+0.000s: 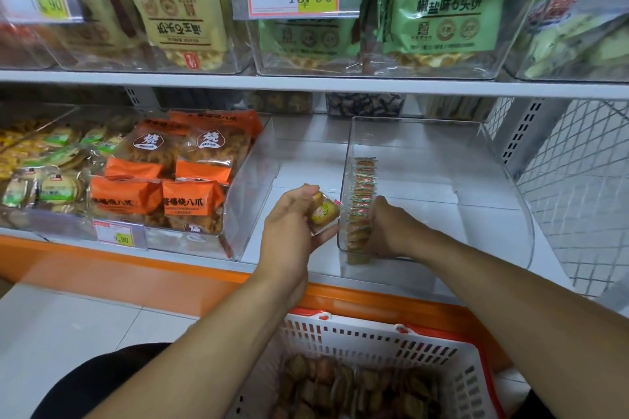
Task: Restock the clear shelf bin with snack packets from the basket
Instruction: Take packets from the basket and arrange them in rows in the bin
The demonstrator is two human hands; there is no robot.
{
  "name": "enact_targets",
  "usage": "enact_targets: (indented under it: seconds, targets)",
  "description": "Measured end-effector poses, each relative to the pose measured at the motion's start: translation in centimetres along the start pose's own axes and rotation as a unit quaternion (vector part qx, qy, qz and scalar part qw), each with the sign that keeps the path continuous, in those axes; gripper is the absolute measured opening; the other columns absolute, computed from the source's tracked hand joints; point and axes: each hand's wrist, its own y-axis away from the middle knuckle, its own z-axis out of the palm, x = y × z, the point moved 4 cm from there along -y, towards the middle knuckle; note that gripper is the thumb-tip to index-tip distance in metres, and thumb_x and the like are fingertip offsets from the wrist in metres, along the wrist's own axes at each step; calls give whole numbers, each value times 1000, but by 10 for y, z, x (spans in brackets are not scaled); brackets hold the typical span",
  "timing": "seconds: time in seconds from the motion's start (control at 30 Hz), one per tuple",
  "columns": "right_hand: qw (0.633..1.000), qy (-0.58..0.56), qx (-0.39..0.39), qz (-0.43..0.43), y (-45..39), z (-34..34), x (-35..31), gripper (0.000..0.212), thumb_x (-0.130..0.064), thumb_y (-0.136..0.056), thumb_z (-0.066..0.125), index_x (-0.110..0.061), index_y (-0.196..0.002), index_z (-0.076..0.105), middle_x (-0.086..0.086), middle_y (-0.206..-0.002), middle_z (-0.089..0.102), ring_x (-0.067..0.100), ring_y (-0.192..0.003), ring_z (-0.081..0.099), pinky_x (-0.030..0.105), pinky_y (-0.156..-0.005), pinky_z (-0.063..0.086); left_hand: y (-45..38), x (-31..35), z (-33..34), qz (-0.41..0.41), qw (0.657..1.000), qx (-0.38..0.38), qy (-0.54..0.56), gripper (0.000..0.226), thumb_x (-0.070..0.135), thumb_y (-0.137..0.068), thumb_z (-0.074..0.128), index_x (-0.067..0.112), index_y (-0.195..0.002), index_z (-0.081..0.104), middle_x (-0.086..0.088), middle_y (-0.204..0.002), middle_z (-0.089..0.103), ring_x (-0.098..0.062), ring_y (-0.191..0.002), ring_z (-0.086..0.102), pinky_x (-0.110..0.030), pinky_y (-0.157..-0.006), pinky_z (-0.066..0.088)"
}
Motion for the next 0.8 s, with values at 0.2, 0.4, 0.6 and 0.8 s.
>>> enact_targets:
  seconds: [0.2,0.4,0.6,0.8]
  targets:
    - [995,95,-14,12,21,-17,-8,38,-30,-87,73,-21,-115,48,4,-121,63,20,-92,59,27,-70,44,6,11,2,28,999,-18,29,37,0,-107,38,16,-108,71,-22,-125,65,-32,-99,75,-40,-83,64]
    - [931,-257,204,-157,81,-67,-39,32,-58,-92,55,-46,-122,56,-17,-106,63,4,-84,68,27,-69,55,5,11,10,117,978,-174,-20,70,6,-96,58,43,-151,33,0,-105,74,-31,-100,75,-42,-82,62]
    - [960,-213,39,-180,98,-59,-29,39,-34,-95,65,-35,-134,62,-13,-122,69,6,-109,66,34,-98,53,14,-4,21,109,946,-252,-171,110,34,-73,82,46,-158,13,3,-122,70,-27,-109,72,-57,-94,57]
    - [904,-409,46,-120,101,-63,-15,30,-20,-90,72,-23,-119,74,3,-105,78,24,-97,74,35,-83,61,14,-7,23,79,979,-165,-87,99,-6,-74,83,31,-151,33,-8,-112,76,-26,-92,77,-30,-78,61]
